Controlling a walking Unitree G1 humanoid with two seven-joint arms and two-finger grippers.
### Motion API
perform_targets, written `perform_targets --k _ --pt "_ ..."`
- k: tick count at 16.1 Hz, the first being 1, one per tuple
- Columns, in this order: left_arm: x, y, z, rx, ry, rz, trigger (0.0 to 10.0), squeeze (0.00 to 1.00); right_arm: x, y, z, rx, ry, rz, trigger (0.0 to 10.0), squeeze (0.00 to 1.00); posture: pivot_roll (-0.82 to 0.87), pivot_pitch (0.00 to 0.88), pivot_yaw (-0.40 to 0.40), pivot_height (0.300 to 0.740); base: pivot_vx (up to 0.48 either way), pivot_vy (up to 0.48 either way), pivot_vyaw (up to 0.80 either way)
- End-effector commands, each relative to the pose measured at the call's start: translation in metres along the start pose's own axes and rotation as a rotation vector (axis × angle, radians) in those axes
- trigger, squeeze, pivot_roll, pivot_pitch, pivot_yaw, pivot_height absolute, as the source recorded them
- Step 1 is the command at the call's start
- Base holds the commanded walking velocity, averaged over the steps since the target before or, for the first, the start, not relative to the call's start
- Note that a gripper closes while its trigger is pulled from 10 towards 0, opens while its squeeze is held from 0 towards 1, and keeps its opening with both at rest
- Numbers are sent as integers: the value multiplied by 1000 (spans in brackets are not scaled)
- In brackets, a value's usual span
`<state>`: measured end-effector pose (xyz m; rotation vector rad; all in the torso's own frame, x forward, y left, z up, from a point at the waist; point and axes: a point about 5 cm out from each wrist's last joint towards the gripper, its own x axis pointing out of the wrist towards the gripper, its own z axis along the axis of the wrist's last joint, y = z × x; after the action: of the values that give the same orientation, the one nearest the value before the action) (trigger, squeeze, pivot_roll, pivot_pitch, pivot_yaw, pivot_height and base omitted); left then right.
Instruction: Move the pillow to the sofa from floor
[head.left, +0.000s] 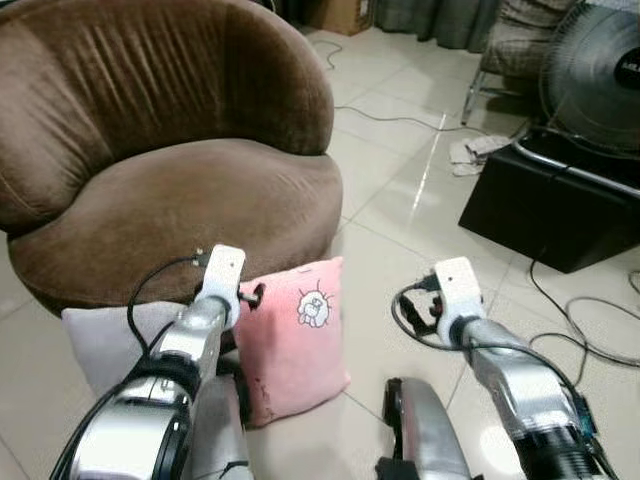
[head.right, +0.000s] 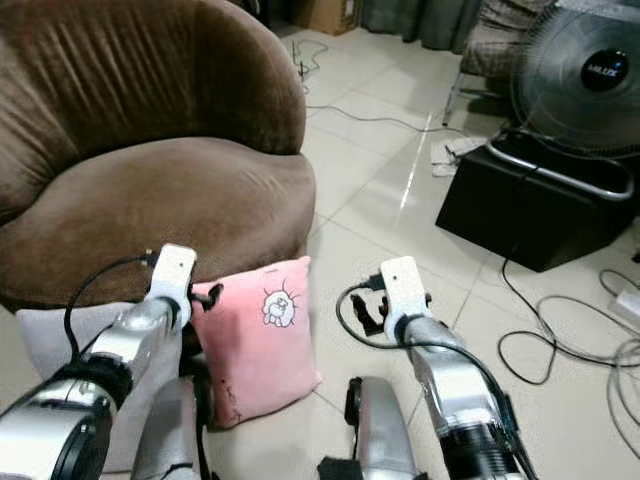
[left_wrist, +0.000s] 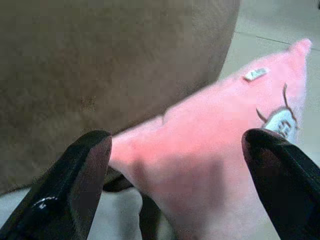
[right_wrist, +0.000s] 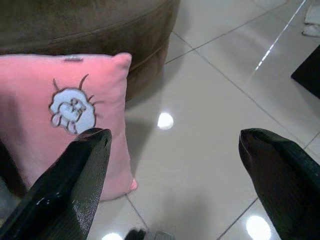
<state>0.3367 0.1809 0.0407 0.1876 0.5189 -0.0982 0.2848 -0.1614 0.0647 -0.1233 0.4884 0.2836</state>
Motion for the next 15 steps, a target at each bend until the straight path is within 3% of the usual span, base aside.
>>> perform_targets --k 1,5,6,8,9,10,11,12,15 --pt "1 2 4 -6 -6 36 10000 1000 -4 0 1 -7 2 10 10000 0 -148 23 -60 531 0 0 0" --pt "2 14 18 -3 -69 110 10000 992 -21 3 7 -17 -20 27 10000 0 -151 114 -105 531 0 0 0" --pt "2 17 26 38 -99 123 10000 604 -22 1 10 -15 -24 19 10000 0 -143 147 -115 531 0 0 0" --pt "1 23 33 25 -137 141 10000 604 -25 -1 13 -28 -28 4 10000 0 -146 189 -126 531 0 0 0" --pt "1 25 37 -25 -165 150 10000 416 -29 -4 16 -46 -37 -5 10000 0 -162 207 -134 531 0 0 0" --pt "0 27 37 -43 -172 156 10000 333 -36 -4 21 -60 -50 -7 10000 0 -183 214 -144 531 0 0 0" --pt "0 28 33 -31 -152 163 10000 102 -39 -5 24 -66 -52 -4 10000 0 -198 221 -157 531 0 0 0" --pt "0 29 30 -21 -137 170 10000 0 -44 -5 27 -73 -54 1 10000 0 -205 238 -166 531 0 0 0" --pt "0 28 32 -28 -144 156 10000 0 -53 -2 36 -93 -74 12 10000 0 -217 262 -187 531 0 0 0"
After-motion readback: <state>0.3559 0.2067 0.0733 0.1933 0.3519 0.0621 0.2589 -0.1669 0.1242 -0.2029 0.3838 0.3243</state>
